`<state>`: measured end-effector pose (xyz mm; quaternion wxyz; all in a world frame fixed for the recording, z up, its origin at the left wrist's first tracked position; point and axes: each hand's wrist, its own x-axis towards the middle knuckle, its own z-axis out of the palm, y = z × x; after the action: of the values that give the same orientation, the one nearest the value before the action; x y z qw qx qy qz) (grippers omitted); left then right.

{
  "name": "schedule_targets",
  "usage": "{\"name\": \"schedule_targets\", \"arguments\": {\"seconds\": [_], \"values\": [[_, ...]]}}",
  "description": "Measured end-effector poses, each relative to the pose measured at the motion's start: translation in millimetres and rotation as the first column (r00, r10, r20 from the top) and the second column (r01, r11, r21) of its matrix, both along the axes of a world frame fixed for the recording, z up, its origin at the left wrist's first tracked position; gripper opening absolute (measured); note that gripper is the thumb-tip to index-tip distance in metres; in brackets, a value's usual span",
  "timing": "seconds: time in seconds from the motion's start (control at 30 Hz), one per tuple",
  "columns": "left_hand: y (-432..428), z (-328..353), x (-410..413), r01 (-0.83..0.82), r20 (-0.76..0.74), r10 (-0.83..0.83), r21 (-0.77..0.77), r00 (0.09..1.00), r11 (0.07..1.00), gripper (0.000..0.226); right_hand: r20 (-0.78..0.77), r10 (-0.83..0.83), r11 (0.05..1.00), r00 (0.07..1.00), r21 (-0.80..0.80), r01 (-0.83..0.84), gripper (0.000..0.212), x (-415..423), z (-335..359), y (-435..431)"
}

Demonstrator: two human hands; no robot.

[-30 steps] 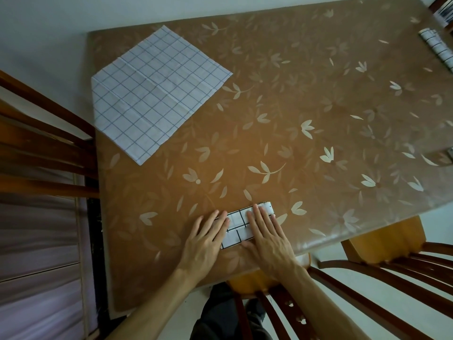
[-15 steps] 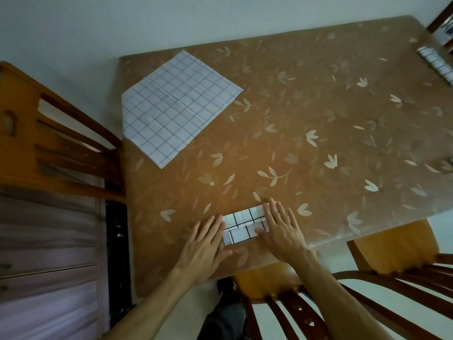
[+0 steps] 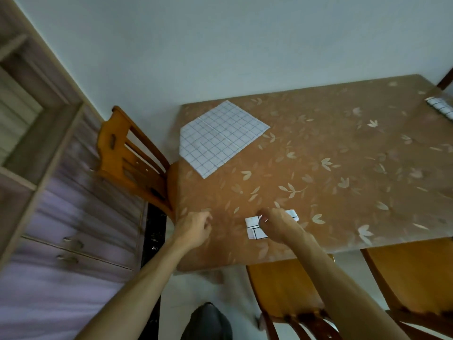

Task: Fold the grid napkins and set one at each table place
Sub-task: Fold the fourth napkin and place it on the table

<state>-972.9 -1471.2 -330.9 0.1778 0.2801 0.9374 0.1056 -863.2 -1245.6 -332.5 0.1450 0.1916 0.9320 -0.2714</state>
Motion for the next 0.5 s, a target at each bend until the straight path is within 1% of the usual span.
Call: {"name": "schedule_targets", "arguments": {"seconds": [0.17,0.27,0.37,0.5], "values": [[-3.6,16.9,-37.5,-0.037,0.026,0.036,0.014,0.999,0.999,0.024,0.033,-0.056,0.997,0.998,-0.048,0.057,0.041,-23.2,8.0,-6.0],[2.3,12.2,-73.9,-0.053,0.102,0.049,0.034,0.994,0.998,0.024,0.043,-0.066,0.997,0.997,-0.026,0.067,0.041,-53.6,4.1,-11.4],[11.2,0.3,-122.8,0.018,0.127,-0.021,0.019,0.992,1.000,0.023,0.064,-0.117,0.991,0.991,-0.050,0.120,0.040,-95.2,-5.0,-19.0],[31.4,-17.0,-200.2,0.126,0.122,-0.124,-0.005,0.985,0.992,0.023,0.118,-0.176,0.980,0.977,-0.073,0.185,0.040,-156.0,-20.8,-24.1]]}}
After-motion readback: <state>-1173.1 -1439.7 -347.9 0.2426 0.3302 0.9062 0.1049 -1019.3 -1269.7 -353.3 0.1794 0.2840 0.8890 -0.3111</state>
